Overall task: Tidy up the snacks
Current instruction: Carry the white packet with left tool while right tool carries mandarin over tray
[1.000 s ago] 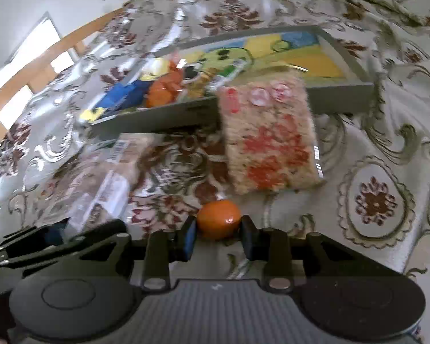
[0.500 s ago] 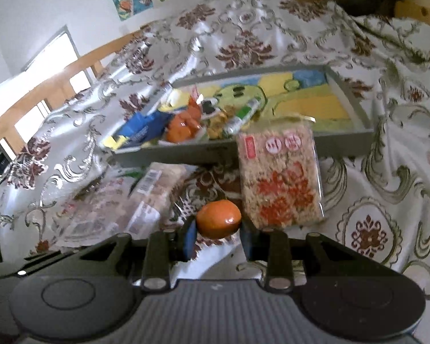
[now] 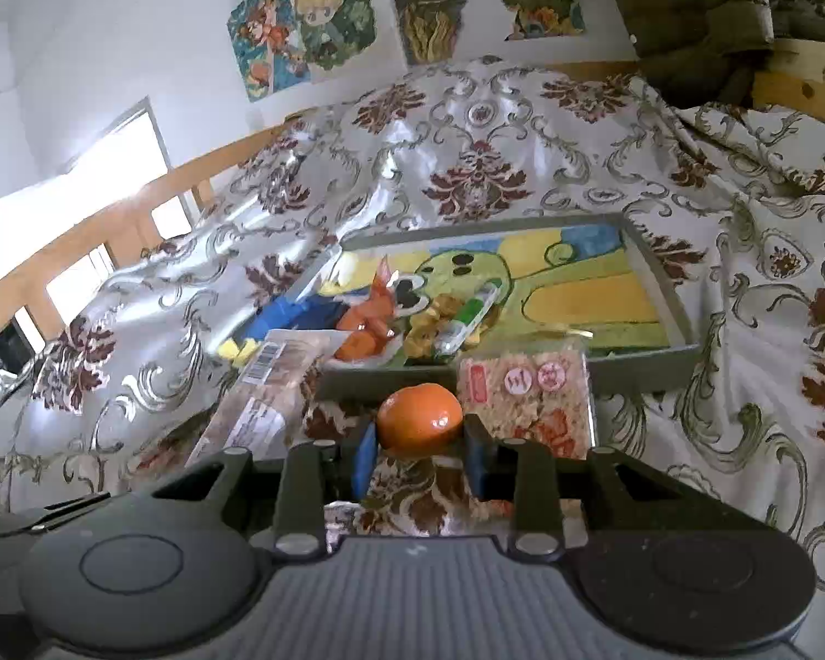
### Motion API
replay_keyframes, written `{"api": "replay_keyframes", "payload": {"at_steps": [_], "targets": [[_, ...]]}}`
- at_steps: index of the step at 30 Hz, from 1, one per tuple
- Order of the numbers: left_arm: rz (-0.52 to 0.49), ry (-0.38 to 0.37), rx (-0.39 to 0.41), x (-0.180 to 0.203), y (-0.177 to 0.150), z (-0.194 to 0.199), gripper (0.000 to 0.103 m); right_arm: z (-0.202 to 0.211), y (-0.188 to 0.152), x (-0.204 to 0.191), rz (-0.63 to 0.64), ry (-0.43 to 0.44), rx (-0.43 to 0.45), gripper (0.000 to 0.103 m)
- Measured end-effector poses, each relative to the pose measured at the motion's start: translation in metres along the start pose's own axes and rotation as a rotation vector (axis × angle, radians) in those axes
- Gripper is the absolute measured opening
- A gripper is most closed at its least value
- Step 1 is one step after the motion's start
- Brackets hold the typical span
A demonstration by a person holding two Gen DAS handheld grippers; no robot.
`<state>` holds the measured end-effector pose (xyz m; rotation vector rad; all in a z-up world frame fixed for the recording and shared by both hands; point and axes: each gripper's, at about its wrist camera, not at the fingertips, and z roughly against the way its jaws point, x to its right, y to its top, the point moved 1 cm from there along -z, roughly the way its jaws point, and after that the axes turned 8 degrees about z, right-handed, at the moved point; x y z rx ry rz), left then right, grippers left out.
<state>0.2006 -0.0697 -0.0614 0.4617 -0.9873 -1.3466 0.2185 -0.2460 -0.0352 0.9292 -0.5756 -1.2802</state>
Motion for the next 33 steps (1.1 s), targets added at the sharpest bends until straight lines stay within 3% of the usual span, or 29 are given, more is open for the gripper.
{"api": "replay_keyframes", "payload": {"at_steps": [17, 33], "targets": [[-0.02, -0.046, 0.081, 0.024, 0.047, -0.057, 0.046, -0.007, 0.02, 0.05, -0.116, -0.077, 0.126, 0.036], [-0.042, 0.008, 0.081, 0.017, 0.08, -0.12, 0.046, -0.066, 0.036, 0.07, -0.144, -0.13, 0.114, 0.036]]}}
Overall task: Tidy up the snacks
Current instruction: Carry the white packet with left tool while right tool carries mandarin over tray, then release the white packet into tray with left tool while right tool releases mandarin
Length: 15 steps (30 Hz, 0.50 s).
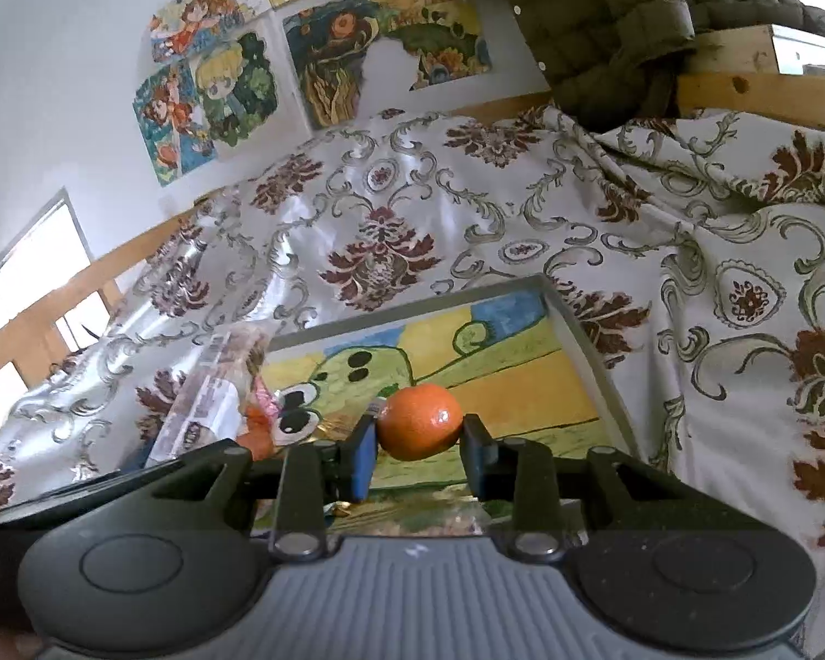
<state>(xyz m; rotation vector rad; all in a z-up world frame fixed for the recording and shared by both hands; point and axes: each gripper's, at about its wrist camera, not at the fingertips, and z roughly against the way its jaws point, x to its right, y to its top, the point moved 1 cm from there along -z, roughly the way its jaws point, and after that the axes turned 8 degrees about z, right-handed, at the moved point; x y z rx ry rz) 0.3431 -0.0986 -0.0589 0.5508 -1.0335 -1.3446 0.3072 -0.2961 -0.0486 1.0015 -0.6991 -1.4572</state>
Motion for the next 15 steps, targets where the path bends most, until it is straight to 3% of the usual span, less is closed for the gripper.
{"api": "replay_keyframes", "payload": {"at_steps": [15], "targets": [[-0.032, 0.005, -0.041, -0.001, -0.012, -0.018, 0.046, -0.026, -0.008, -0.014, 0.08, -0.007, -0.042, 0.036]]}}
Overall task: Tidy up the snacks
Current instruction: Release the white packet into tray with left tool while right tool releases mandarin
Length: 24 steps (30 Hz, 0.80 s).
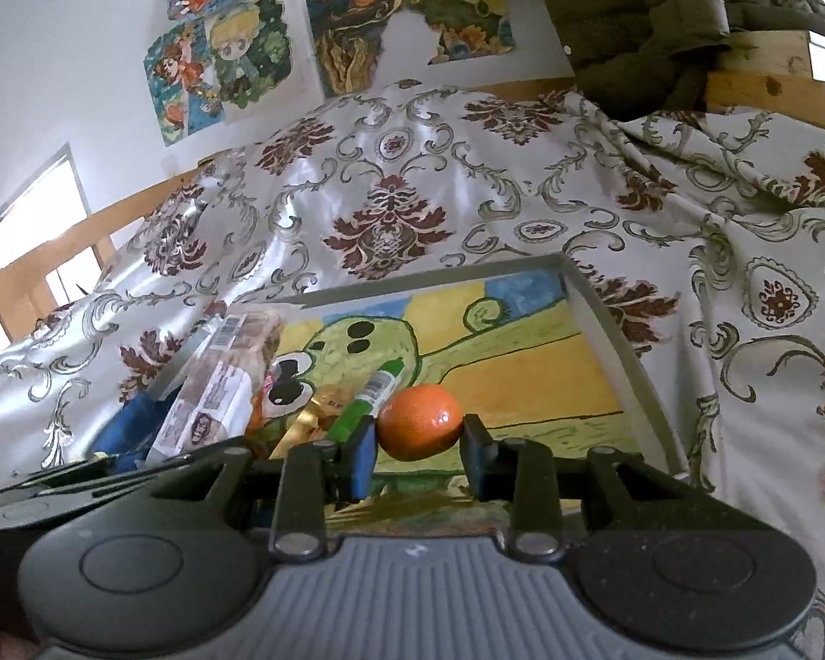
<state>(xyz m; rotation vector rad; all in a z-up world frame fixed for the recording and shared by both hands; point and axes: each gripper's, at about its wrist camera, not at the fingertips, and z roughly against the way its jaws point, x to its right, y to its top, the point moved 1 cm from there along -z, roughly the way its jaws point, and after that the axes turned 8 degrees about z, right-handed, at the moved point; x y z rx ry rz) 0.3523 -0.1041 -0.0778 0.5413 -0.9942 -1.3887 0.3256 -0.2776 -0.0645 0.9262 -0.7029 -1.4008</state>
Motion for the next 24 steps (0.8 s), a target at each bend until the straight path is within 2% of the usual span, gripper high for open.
{"api": "replay_keyframes", "payload": {"at_steps": [7, 18, 20, 24], "targets": [[-0.012, -0.011, -0.024, 0.004, -0.001, -0.003, 0.047, -0.005, -0.001, -0.001, 0.008, 0.001, -0.017, 0.038], [0.08, -0.045, -0.056, -0.005, 0.002, -0.001, 0.05, -0.002, 0.0, -0.001, 0.012, -0.007, -0.016, 0.045], [0.088, -0.045, -0.047, -0.005, 0.004, 0.002, 0.051, 0.0, 0.002, 0.0, 0.009, -0.009, -0.011, 0.048], [0.1, -0.037, -0.019, -0.006, 0.009, 0.011, 0.061, 0.008, 0.007, 0.005, -0.015, -0.024, 0.013, 0.063]]}}
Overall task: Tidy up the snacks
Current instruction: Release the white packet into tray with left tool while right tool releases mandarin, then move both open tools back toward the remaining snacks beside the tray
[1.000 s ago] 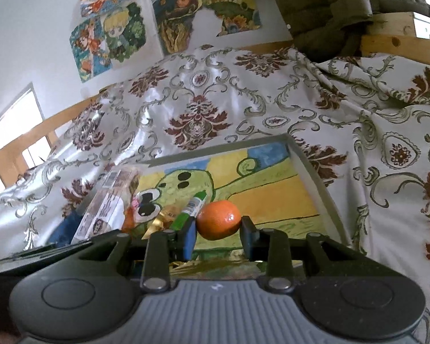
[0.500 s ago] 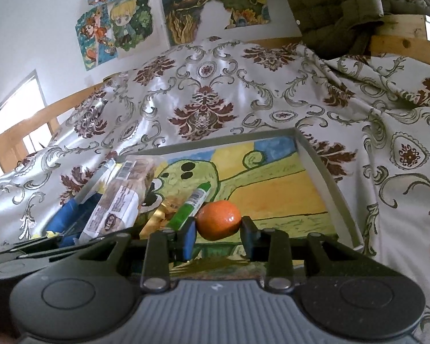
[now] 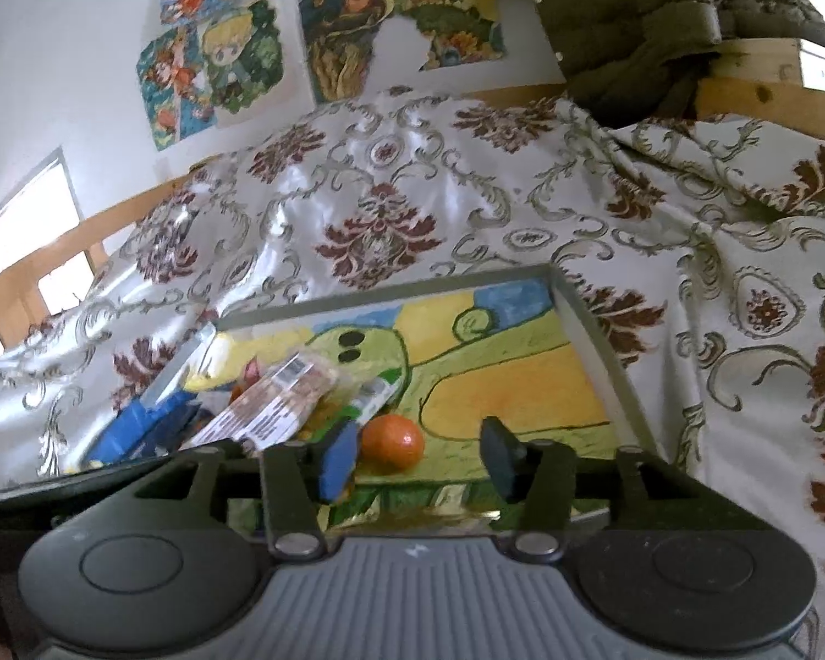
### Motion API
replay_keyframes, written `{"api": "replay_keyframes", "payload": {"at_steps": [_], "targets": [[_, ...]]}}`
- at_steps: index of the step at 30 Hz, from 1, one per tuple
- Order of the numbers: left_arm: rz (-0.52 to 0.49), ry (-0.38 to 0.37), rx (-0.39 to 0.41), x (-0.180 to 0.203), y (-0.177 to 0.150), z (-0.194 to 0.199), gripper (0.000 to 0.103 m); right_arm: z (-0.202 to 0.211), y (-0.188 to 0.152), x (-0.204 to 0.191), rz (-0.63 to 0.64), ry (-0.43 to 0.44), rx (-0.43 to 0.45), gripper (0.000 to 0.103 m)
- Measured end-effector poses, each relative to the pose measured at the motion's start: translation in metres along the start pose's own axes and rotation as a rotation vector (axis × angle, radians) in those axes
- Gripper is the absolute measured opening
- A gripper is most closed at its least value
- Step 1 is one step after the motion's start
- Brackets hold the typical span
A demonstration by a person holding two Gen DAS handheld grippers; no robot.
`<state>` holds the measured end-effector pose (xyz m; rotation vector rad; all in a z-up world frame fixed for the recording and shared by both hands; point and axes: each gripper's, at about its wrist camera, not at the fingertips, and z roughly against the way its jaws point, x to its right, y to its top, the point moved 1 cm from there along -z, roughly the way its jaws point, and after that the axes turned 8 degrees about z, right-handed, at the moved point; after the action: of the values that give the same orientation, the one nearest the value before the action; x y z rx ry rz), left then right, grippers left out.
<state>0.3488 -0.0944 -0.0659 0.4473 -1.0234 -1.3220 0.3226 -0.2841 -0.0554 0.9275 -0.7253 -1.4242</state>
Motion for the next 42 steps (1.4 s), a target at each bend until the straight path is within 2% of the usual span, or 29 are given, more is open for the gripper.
{"api": "replay_keyframes", "payload": {"at_steps": [3, 10, 14, 21, 29, 37, 42], "targets": [[0.012, 0.005, 0.016, 0.0, 0.004, 0.009, 0.066, 0.009, 0.005, 0.006, -0.03, -0.02, 0.02, 0.073], [0.04, 0.023, 0.1, 0.0, 0.015, 0.047, 0.09, 0.043, 0.014, 0.017, -0.061, -0.07, 0.092, 0.091], [0.014, 0.078, 0.169, 0.003, 0.016, 0.071, 0.099, 0.065, 0.017, 0.02, -0.077, -0.107, 0.138, 0.099], [-0.02, 0.116, 0.238, 0.008, 0.017, 0.111, 0.102, 0.101, 0.023, 0.014, -0.021, -0.13, 0.236, 0.103], [-0.004, 0.127, 0.268, 0.009, 0.005, 0.146, 0.102, 0.147, 0.004, -0.007, 0.05, -0.127, 0.297, 0.103], [-0.056, 0.152, 0.28, 0.009, -0.01, 0.178, 0.102, 0.178, -0.016, -0.019, 0.062, -0.117, 0.302, 0.103], [-0.051, 0.165, 0.268, -0.001, -0.022, 0.197, 0.102, 0.194, -0.027, -0.024, 0.047, -0.106, 0.299, 0.103]]}}
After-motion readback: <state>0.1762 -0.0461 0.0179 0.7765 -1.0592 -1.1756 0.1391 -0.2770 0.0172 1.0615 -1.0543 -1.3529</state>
